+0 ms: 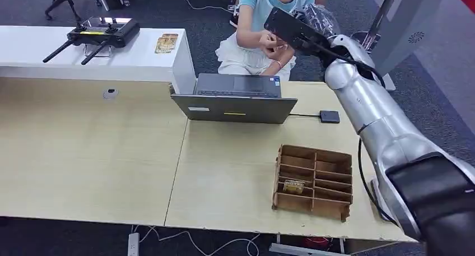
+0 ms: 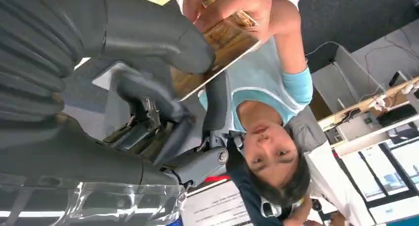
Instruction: Pass the card to the sensor for recognition and then transmit it.
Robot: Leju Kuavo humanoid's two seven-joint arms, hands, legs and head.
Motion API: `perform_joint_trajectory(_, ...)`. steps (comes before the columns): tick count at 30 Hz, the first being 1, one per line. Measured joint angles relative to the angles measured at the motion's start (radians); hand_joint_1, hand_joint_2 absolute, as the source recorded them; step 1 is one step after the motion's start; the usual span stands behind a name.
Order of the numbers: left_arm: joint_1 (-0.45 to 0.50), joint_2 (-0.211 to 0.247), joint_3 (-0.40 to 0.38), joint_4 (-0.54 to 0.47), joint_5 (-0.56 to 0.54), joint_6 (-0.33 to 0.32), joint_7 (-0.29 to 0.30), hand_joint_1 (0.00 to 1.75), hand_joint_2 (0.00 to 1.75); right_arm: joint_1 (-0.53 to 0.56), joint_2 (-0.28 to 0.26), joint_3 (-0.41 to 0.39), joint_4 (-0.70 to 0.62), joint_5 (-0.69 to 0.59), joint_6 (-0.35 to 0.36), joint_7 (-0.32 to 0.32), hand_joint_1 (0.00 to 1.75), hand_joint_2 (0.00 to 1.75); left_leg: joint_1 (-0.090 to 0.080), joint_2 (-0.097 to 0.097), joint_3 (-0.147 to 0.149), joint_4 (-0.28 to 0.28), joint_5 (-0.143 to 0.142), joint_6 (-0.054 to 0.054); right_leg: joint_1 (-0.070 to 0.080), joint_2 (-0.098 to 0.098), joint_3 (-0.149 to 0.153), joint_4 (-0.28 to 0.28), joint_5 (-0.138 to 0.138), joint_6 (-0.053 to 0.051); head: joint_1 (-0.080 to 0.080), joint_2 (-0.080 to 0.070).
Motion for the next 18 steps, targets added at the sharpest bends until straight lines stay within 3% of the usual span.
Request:
perform_joint_trajectory(13,0.007,-0.002,0.000,0.000,-0.030,0.020,0.016,0.00,0.00,0.001,-0.002,-0.013,0.020,0.036,-0.028,0.011,0.00,1.75,0.000,0.000,0.000,0.000,0.000,0.000,0.000,0.000,-0.001,0.000,0.000,0.000,0.000,0.000)
perform_joint_trajectory(18,0.007,-0.002,-0.001,0.000,-0.038,0.030,0.016,0.00,0.00,0.009,-0.017,-0.026,0.009,0.088,-0.069,0.022,0.00,1.75,0.000,0.000,0.000,0.000,0.000,0.000,0.000,0.000,-0.001,0.000,0.000,0.000,0.000,0.000)
